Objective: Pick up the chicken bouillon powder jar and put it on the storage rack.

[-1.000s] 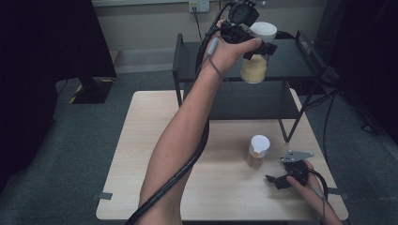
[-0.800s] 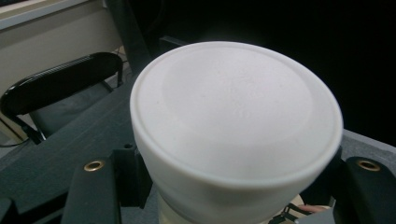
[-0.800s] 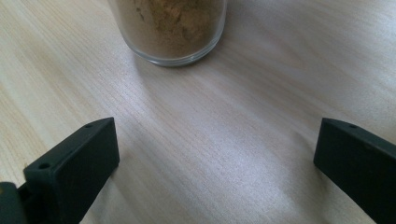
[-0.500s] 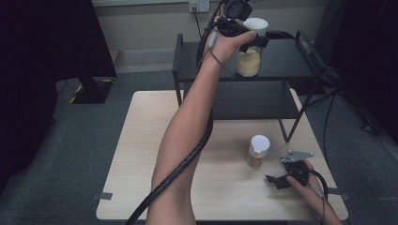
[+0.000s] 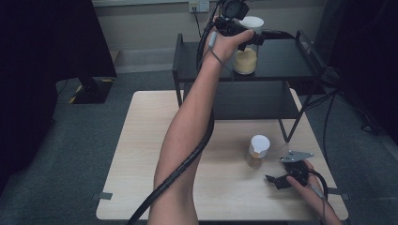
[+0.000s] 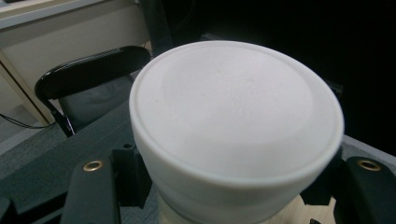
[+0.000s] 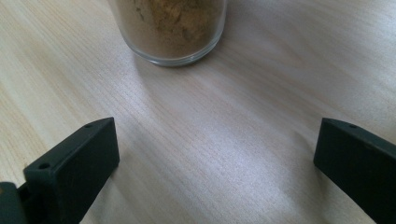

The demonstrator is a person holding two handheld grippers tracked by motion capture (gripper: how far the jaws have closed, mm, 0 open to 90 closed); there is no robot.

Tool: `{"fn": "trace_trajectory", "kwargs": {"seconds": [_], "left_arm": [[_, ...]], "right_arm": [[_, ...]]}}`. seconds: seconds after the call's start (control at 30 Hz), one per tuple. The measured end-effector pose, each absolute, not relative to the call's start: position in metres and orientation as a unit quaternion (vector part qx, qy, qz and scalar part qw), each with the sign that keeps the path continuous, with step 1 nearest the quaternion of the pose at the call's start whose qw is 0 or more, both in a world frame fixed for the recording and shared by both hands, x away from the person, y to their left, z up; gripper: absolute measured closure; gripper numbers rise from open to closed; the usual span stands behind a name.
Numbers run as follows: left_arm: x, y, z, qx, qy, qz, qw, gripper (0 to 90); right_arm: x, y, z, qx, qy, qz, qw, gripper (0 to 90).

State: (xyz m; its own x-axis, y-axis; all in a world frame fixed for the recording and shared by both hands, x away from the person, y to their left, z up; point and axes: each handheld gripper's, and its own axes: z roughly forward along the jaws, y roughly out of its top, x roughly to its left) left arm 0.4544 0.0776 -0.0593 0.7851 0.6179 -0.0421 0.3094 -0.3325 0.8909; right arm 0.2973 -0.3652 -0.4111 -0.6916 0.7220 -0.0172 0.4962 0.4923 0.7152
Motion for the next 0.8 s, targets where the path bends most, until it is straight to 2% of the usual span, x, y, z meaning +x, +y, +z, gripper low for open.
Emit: {"fn": "trace_trajectory", "kwargs": {"seconds": [0.4, 0.7, 0.8], "left_arm": [[0.4501, 0.0730, -0.0534, 0.805, 0.294, 0.165, 0.489, 31.8], [0.4473, 0.0732, -0.0553, 0.795, 0.318, 0.161, 0.491, 13.7], [0.4452, 0.0741, -0.0559, 0.794, 0.319, 0.165, 0.490, 11.3]], "right_arm": [[0.2973, -0.3652, -0.4112, 0.359, 0.849, 0.354, 0.160, 0.0], [0.2973, -0.3652, -0.4111, 0.359, 0.849, 0.354, 0.159, 0.0], [0.2973, -0.3652, -0.4111, 0.359, 0.849, 0.354, 0.159, 0.0]]}}
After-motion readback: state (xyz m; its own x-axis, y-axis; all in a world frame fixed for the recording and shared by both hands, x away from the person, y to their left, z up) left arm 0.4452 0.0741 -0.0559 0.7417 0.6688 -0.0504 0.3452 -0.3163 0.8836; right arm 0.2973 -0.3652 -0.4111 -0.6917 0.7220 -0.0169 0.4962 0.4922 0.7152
